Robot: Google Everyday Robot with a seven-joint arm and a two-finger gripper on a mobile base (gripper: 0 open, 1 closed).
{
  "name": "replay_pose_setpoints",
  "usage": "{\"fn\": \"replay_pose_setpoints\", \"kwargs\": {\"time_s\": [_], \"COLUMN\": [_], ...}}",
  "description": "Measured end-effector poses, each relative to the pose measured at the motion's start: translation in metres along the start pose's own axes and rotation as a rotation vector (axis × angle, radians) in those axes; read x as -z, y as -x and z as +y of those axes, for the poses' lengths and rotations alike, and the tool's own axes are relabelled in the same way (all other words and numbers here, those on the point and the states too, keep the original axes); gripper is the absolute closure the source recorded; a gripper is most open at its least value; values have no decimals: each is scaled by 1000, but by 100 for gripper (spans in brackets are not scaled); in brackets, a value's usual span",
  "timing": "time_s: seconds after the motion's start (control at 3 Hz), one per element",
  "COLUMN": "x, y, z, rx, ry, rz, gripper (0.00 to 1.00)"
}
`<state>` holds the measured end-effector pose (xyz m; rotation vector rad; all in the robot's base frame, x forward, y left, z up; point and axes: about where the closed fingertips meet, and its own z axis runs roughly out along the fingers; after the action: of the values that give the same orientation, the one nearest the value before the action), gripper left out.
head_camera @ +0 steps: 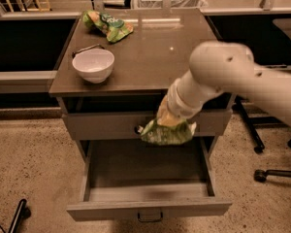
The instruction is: Place green jalapeno chip bag into middle drawer
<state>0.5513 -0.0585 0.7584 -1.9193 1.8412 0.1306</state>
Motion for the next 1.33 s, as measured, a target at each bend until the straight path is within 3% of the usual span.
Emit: {"fn": "replay_pose_setpoints", "kwargs": {"time_s": [0.33,1.0,1.33], "x": [-47,-85,-86], "y": [-33,-93,-93], "z": [18,31,29], "rx": [-98,-242,-247], "ry": [13,-78,-93], "rz": [-7,-21,-26], "gripper": [100,59,35]}}
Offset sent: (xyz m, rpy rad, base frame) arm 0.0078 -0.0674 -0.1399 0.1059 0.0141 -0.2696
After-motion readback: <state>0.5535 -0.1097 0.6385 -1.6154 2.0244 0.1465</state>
